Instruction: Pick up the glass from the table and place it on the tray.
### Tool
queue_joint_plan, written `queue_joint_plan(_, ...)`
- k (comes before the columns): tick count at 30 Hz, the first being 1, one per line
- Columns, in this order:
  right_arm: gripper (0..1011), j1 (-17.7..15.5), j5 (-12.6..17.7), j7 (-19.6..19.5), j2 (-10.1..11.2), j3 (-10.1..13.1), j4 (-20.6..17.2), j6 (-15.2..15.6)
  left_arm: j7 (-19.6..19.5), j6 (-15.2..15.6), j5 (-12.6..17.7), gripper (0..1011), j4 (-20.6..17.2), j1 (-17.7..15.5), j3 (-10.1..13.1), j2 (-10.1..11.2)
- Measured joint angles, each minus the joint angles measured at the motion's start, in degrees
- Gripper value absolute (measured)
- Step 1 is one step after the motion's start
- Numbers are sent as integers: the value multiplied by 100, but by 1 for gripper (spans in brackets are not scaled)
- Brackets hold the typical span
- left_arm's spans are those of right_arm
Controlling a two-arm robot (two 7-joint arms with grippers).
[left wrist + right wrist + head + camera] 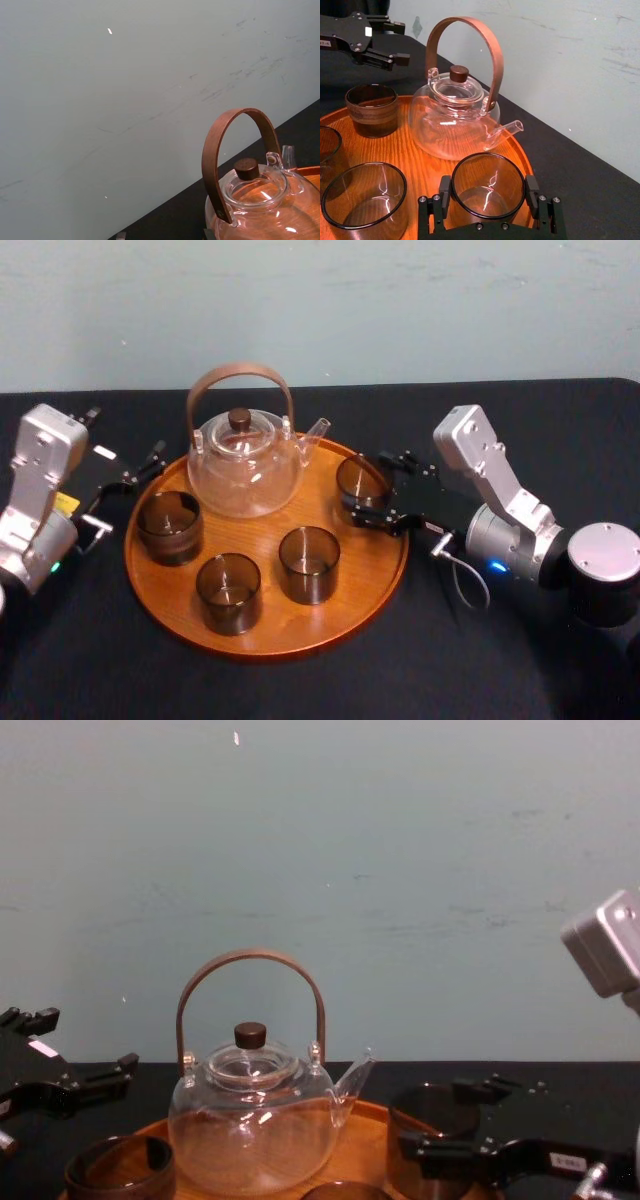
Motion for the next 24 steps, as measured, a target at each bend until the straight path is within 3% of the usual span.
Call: queue_joint_plan(24,912,169,-136,14,-134,-184,401,-65,0,0,0,1001,0,0,0,0)
